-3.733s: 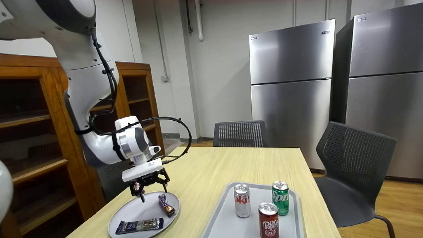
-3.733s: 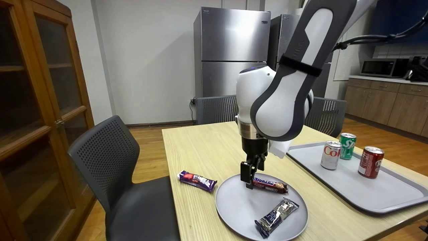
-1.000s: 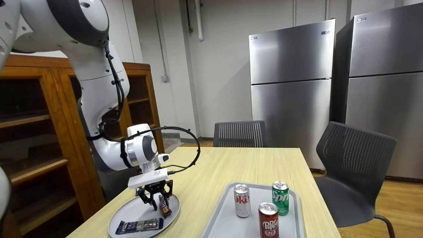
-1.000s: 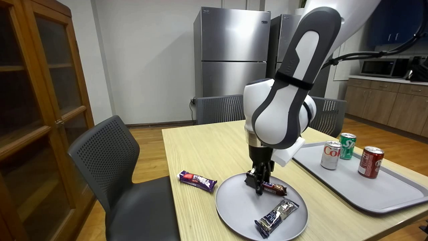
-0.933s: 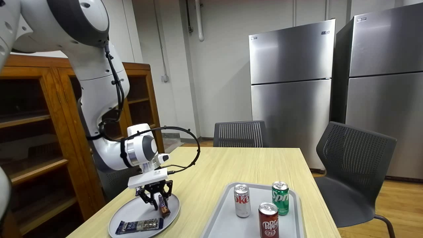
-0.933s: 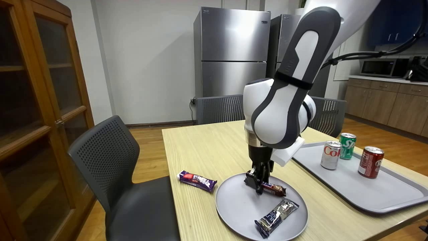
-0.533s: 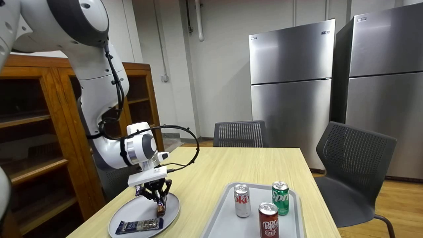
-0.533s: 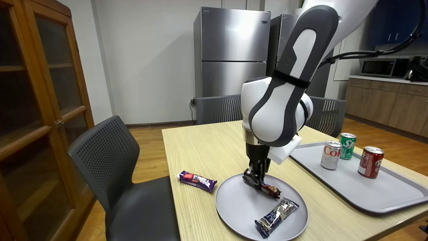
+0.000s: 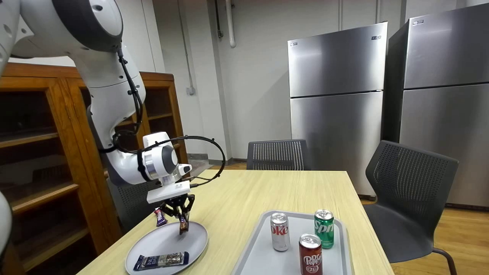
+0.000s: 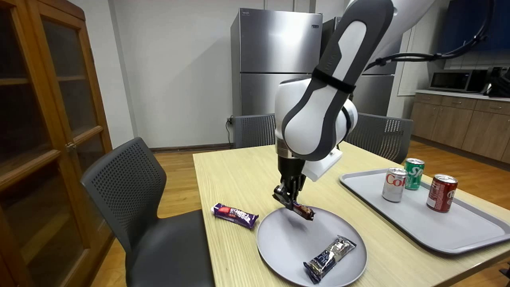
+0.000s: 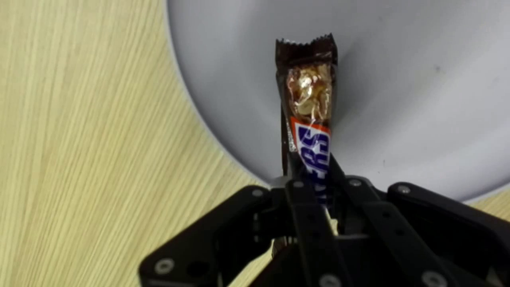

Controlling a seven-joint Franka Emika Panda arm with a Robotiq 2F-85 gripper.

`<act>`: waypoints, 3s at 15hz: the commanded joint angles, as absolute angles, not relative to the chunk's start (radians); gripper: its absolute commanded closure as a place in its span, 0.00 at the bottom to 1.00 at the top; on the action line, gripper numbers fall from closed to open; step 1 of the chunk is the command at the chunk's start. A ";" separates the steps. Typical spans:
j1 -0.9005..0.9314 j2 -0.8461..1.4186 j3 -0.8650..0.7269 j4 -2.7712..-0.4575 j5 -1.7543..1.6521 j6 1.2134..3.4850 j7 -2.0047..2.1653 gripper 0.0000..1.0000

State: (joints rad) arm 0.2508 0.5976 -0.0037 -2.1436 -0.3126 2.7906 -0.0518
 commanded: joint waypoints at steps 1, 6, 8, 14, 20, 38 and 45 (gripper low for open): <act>0.265 0.597 0.015 -2.076 -0.309 2.743 -0.055 0.97; 0.284 0.646 0.041 -1.969 -0.306 2.724 -0.062 0.97; 0.289 0.675 0.051 -1.921 -0.300 2.714 -0.063 0.97; 0.298 0.767 0.069 -1.793 -0.295 2.684 -0.070 0.97; 0.304 0.849 0.082 -1.692 -0.288 2.646 -0.070 0.97; 0.263 0.702 0.121 -1.837 -0.302 2.681 -0.162 0.00; 0.187 0.518 0.182 -2.117 -0.291 2.712 -0.294 0.00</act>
State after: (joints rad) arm 0.2482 0.6431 0.1302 -1.9515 -0.3083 2.6881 -0.2131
